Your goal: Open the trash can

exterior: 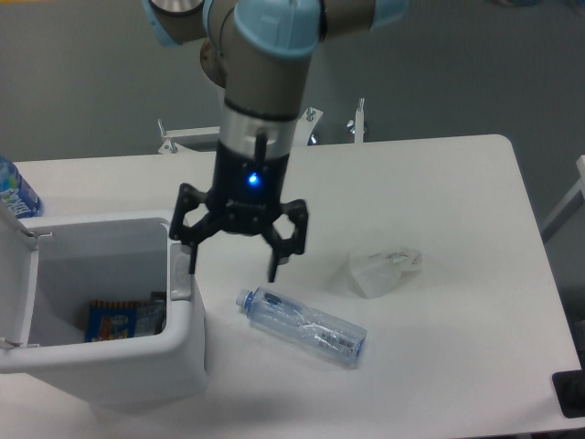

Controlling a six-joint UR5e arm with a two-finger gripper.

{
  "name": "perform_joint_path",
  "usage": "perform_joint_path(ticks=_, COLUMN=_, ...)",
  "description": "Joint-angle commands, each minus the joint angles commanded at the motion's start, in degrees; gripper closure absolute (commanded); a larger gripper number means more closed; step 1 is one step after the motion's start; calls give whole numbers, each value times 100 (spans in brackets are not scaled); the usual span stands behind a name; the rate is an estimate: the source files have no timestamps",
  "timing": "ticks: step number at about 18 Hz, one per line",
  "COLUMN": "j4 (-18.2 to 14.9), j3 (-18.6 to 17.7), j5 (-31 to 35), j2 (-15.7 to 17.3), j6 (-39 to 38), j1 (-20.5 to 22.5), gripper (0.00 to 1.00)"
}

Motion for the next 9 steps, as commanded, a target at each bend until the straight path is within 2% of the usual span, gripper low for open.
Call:
perform_joint_path(ticks=3, j4=-61, j3=10, j5=406, j2=0, j6=1148, j1=563, gripper=0)
perform_joint_path(ticks=9, j4=-316, j3=-473, j5=819, j2=132, j6=4180, j1=1687, gripper=0)
